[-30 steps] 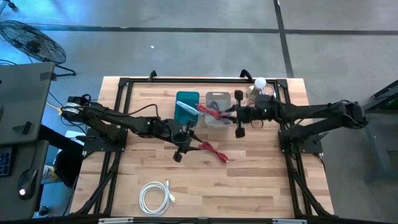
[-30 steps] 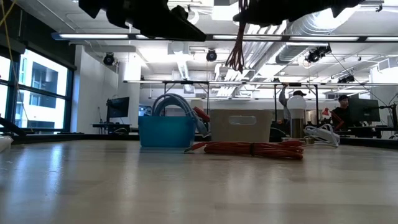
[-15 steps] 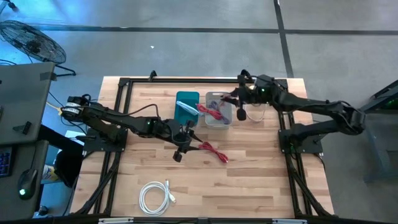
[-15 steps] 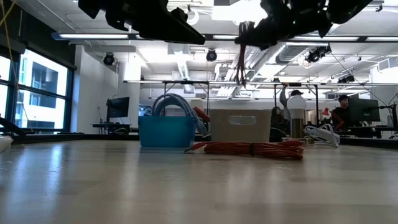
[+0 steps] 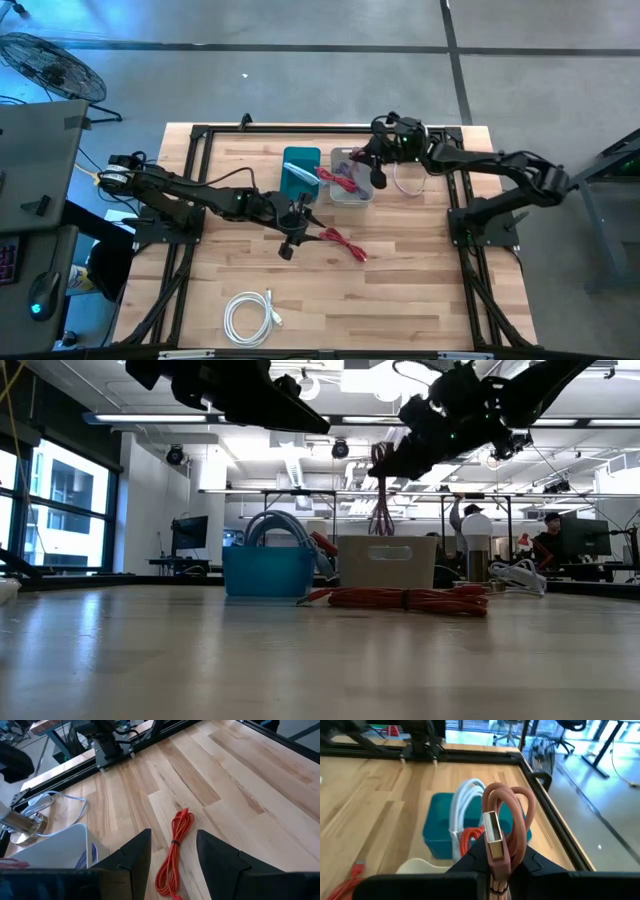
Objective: Pick & Place USB Port
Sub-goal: Put the pink charger cable into the gray bin, then put the red charger cable into the white bin
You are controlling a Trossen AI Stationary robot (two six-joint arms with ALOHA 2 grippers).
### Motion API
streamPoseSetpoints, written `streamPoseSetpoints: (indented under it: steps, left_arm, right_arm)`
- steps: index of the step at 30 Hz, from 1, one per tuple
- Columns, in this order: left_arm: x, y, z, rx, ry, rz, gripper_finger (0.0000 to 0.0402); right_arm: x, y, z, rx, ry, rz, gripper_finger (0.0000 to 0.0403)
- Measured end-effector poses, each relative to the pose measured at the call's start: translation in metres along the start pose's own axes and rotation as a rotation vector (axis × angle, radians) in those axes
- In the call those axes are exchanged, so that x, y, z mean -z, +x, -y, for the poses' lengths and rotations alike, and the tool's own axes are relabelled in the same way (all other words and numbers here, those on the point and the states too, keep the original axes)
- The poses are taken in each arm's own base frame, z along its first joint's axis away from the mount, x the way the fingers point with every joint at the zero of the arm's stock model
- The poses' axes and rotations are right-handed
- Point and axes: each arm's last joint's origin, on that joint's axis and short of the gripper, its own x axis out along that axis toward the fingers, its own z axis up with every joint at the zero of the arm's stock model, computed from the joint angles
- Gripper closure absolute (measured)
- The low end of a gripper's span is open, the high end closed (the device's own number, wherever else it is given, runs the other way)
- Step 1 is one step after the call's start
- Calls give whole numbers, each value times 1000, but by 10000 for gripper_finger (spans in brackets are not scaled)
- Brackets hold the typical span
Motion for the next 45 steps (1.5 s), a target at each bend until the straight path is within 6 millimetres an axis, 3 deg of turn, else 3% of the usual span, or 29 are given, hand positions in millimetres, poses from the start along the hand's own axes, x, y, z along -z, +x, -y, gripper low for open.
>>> streamPoseSetpoints:
  steps: [12, 22, 33, 38, 45]
  left_arm:
    - [1, 0, 0, 7, -4, -9, 247]
    - [1, 0, 0, 7, -7, -8, 247]
    - [1, 0, 3, 18, -9, -15, 247]
    - [2, 0, 6, 34, -6, -27, 247]
    - [0, 0, 10, 59, 3, -18, 247]
  right_arm:
    - [20, 9, 14, -13, 97, -61, 373]
    - [21, 9, 15, 42, 153, -73, 239]
    - [17, 8, 14, -7, 161, -43, 177]
    - [1, 0, 2, -124, 124, 36, 175]
    - [-23, -17, -39, -397, 80, 89, 178]
